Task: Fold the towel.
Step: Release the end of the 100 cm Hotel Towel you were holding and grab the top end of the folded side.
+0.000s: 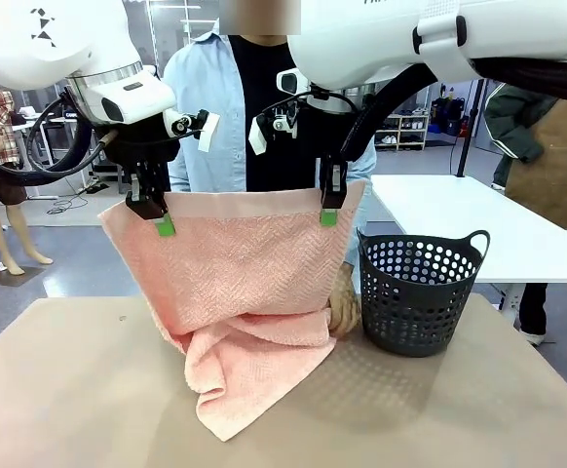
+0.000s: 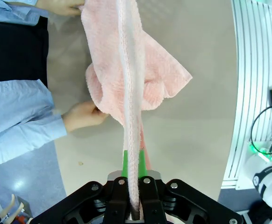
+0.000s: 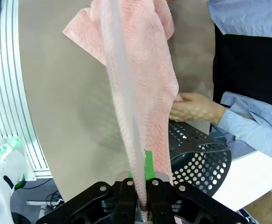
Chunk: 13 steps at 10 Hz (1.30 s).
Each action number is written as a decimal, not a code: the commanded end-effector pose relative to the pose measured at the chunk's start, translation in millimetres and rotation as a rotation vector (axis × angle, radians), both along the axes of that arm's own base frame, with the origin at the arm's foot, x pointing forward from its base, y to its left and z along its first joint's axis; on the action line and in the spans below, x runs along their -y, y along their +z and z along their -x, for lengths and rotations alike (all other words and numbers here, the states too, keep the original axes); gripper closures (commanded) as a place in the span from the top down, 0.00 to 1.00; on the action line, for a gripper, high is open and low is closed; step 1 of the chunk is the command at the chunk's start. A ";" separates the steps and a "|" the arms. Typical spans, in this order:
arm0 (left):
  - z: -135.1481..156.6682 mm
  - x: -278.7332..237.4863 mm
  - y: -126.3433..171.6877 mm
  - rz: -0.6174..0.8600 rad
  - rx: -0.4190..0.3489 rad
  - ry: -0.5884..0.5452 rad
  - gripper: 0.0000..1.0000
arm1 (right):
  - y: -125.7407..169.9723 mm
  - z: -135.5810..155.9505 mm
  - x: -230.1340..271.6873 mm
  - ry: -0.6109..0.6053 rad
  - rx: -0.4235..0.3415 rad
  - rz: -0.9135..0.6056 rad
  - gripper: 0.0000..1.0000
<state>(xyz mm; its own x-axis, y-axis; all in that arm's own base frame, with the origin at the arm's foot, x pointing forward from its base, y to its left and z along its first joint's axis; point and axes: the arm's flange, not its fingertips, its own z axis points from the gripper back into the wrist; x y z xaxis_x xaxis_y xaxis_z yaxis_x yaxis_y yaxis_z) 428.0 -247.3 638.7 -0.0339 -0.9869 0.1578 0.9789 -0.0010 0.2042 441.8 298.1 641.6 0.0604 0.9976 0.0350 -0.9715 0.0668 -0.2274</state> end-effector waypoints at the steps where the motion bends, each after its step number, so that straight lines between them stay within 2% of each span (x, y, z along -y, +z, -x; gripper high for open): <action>1: -0.3 -0.7 0.3 0.001 0.001 -0.004 0.00 | 0.9 0.5 0.0 0.007 0.003 0.003 0.00; 13: -0.3 -0.7 0.3 0.001 0.001 -0.004 0.00 | 0.9 0.5 0.0 0.007 0.003 0.003 0.00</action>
<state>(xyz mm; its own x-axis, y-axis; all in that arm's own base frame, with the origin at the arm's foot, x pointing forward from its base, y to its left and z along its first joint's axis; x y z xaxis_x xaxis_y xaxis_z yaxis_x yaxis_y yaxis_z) 428.0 -247.3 638.7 -0.0339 -0.9869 0.1578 0.9789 -0.0010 0.2042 441.8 298.2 641.7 0.0602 0.9976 0.0351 -0.9715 0.0666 -0.2275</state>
